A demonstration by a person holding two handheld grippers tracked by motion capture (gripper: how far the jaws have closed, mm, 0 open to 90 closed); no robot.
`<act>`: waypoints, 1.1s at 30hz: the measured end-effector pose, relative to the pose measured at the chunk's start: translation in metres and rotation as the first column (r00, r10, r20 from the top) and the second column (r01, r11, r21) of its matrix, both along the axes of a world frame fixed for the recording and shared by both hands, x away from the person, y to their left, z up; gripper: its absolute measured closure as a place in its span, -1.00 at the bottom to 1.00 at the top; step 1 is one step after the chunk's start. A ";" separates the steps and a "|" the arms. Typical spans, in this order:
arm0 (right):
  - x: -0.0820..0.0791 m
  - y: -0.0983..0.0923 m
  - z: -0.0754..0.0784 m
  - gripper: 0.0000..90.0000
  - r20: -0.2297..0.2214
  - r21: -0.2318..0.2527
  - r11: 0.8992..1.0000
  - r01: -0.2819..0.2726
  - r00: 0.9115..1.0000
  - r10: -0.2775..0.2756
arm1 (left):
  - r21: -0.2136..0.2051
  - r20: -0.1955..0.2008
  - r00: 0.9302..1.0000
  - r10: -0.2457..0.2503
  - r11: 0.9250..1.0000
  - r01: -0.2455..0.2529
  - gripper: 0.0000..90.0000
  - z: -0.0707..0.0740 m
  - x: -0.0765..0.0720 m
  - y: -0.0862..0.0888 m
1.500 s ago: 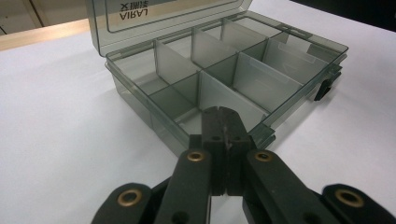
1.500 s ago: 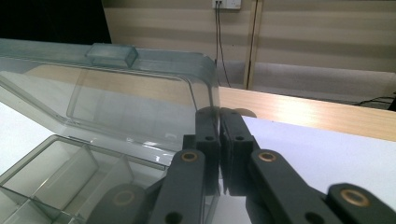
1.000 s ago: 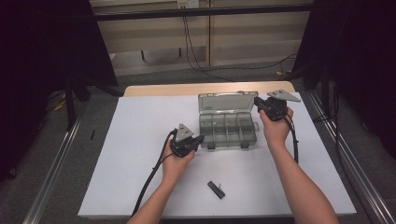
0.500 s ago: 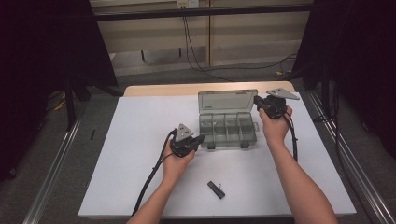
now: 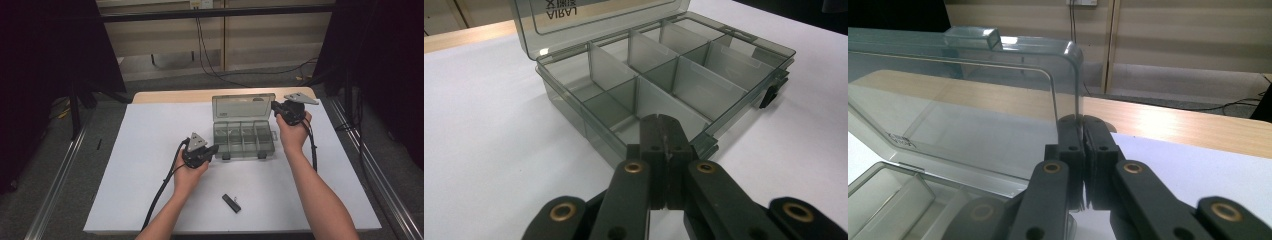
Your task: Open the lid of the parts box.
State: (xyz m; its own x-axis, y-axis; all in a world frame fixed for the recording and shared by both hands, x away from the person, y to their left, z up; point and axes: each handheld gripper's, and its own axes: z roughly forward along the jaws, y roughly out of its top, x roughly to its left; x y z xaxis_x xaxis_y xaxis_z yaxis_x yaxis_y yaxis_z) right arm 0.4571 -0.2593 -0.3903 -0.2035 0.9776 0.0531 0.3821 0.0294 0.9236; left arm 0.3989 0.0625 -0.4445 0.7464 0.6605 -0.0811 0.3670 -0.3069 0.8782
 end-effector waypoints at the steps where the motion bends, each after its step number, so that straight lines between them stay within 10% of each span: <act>1: 0.000 0.000 0.000 0.96 0.000 -0.002 1.000 0.000 1.000 0.000 | -0.002 -0.002 1.000 0.002 1.000 -0.002 1.00 0.000 0.000 0.000; 33: 0.011 0.001 -0.003 0.96 -0.010 -0.007 1.000 0.015 1.000 -0.015 | -0.005 -0.001 1.000 0.004 1.000 -0.004 1.00 -0.001 -0.001 -0.001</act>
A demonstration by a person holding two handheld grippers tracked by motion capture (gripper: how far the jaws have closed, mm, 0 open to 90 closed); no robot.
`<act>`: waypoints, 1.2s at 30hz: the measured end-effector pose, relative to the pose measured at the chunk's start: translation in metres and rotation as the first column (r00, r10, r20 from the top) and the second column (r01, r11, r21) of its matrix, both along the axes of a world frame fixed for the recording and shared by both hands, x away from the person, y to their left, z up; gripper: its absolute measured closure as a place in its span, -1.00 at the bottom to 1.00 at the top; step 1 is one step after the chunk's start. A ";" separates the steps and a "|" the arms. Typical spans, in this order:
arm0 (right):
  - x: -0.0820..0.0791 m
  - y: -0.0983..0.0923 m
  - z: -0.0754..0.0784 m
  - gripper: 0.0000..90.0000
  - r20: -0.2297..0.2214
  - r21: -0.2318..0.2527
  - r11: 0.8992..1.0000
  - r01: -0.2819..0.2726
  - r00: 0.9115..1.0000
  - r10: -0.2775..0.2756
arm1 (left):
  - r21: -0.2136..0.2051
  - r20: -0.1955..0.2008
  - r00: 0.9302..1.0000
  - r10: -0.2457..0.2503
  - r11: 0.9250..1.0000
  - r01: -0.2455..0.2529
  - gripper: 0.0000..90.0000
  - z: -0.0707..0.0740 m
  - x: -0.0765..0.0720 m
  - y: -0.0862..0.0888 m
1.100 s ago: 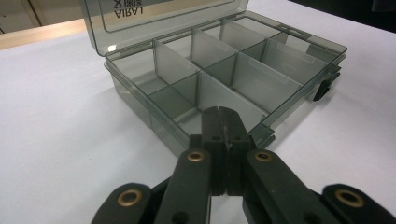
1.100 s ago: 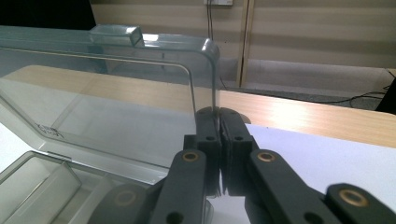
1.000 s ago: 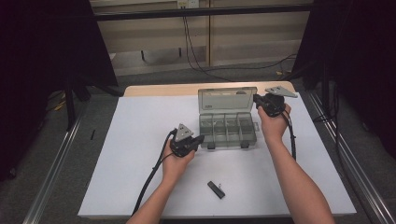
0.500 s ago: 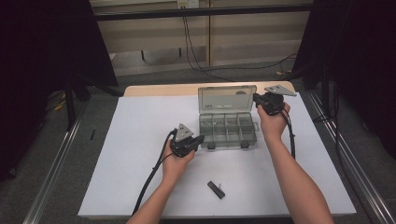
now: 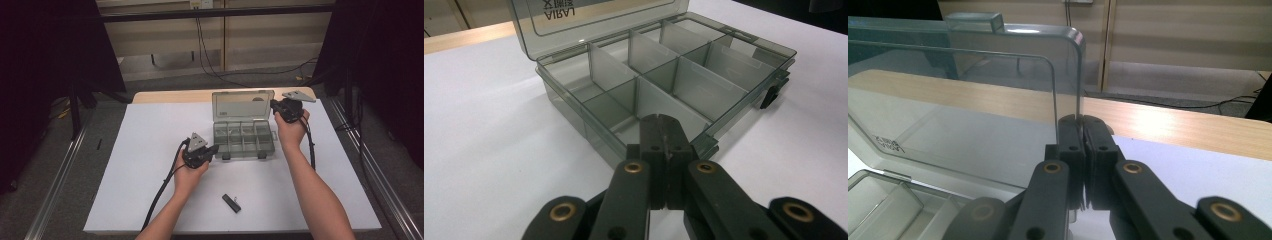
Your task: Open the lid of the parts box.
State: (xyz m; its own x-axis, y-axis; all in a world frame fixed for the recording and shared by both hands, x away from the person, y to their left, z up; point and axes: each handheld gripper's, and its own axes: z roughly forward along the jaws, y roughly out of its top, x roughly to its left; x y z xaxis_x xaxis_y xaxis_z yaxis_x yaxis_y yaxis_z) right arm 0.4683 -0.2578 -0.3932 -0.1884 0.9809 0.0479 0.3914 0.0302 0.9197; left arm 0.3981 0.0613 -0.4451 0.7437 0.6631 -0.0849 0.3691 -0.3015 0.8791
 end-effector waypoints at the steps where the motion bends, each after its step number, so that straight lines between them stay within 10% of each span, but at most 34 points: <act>1: 0.000 0.000 0.000 0.96 0.000 0.000 1.000 0.000 1.000 0.000 | 0.000 0.000 1.000 0.000 1.000 0.000 1.00 0.000 0.000 0.000; 36: 0.012 0.000 -0.011 0.96 -0.023 0.003 1.000 0.009 1.000 -0.009 | 0.001 0.001 1.000 0.000 1.000 0.000 1.00 0.000 0.000 0.000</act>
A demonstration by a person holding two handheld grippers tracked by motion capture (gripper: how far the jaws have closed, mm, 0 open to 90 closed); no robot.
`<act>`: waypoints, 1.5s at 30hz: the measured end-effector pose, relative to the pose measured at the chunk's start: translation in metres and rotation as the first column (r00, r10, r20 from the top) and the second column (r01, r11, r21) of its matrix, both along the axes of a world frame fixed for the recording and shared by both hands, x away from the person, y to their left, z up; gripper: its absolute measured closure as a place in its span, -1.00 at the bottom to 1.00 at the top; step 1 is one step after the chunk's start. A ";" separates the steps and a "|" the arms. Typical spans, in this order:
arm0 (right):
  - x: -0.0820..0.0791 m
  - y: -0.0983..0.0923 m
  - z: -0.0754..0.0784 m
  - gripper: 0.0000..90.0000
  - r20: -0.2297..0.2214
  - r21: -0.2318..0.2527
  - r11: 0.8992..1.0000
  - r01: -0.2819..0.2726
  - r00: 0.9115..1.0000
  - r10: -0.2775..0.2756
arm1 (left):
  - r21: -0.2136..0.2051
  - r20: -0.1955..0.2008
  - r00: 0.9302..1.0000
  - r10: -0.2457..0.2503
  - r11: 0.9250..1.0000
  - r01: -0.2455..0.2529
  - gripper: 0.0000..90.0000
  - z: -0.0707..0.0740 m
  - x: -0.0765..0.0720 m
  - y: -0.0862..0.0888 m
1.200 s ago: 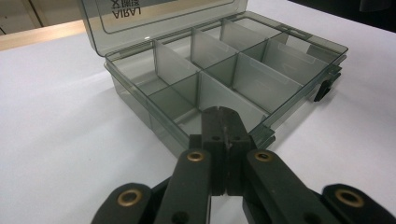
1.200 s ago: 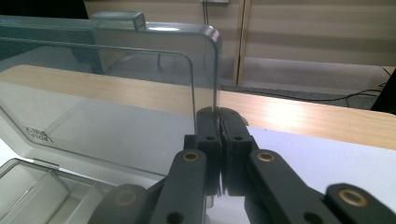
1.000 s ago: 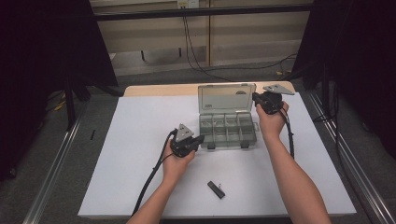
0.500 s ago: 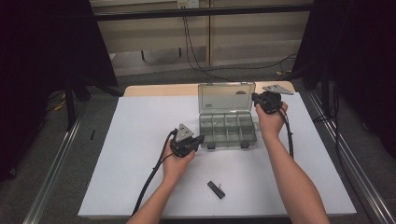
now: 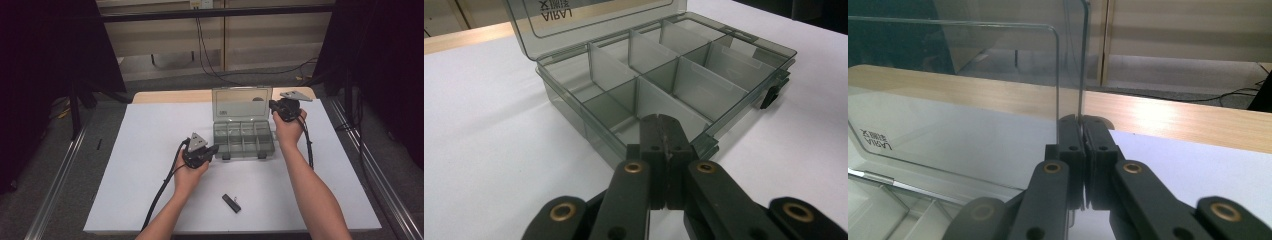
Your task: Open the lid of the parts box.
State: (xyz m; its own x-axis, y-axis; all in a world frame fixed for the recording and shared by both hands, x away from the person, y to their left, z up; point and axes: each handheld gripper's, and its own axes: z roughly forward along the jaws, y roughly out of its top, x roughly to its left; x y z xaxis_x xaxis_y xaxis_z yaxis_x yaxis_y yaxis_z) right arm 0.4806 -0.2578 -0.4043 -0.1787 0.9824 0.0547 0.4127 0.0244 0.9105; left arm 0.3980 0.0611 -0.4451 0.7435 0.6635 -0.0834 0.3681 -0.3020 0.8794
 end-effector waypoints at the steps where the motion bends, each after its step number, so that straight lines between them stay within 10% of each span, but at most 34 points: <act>1: 0.000 0.000 0.000 0.96 0.000 0.000 1.000 0.000 1.000 0.000 | 0.000 -0.001 1.000 0.000 1.000 0.000 1.00 0.000 0.000 0.000; 27: 0.008 0.001 -0.009 0.98 -0.025 -0.003 1.000 -0.004 1.000 0.004 | 0.003 -0.001 1.000 -0.001 1.000 0.001 1.00 0.000 0.001 0.001; 45: -0.010 0.000 -0.008 0.62 -0.050 0.014 0.996 -0.084 0.995 0.085 | -0.050 -0.020 1.000 0.017 0.999 -0.018 0.73 0.006 0.001 0.005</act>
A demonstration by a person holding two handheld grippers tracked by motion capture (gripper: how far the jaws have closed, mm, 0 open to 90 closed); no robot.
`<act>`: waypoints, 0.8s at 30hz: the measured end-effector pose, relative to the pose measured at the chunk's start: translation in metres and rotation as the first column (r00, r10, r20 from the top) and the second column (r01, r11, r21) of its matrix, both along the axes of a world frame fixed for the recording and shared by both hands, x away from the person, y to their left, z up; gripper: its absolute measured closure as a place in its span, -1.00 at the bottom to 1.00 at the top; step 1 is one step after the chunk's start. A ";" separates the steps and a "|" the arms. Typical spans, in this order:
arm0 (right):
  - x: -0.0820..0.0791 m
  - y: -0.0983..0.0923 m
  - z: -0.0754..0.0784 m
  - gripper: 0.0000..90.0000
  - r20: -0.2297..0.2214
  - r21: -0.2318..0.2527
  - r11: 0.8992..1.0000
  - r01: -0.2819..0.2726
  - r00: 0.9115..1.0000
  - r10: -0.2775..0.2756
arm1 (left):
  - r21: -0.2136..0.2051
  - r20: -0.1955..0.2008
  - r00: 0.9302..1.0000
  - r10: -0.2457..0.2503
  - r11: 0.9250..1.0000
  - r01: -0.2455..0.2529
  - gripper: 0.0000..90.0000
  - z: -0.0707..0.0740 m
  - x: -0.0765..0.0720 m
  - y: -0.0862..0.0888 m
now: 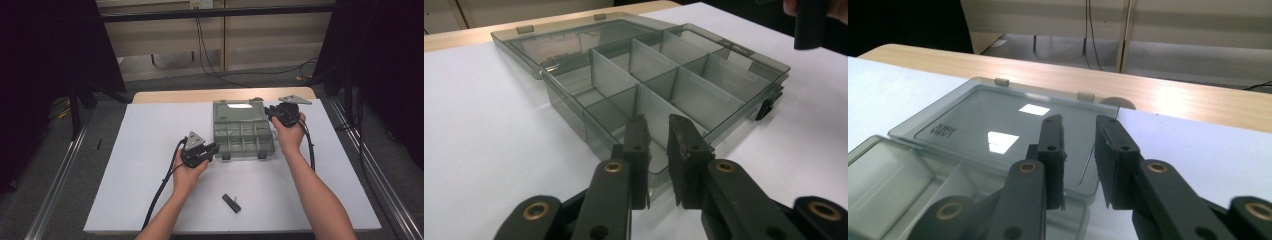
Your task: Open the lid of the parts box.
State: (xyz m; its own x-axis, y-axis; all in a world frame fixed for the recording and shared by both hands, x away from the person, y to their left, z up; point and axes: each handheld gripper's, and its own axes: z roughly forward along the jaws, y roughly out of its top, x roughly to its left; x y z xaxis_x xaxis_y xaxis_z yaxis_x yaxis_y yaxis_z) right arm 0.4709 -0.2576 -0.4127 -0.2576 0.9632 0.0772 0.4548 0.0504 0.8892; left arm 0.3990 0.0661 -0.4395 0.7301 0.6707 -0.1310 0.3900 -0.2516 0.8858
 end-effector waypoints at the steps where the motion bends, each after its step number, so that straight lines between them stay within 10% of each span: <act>1: -0.002 0.000 0.000 0.57 0.001 0.002 1.000 0.001 1.000 -0.001 | -0.002 0.002 1.000 -0.002 1.000 0.002 0.70 0.001 0.000 0.001; 24: -0.049 0.005 0.003 -0.09 0.007 0.071 0.994 -0.082 0.997 0.082 | -0.070 0.032 0.999 0.027 0.997 -0.025 -0.11 0.017 -0.003 0.024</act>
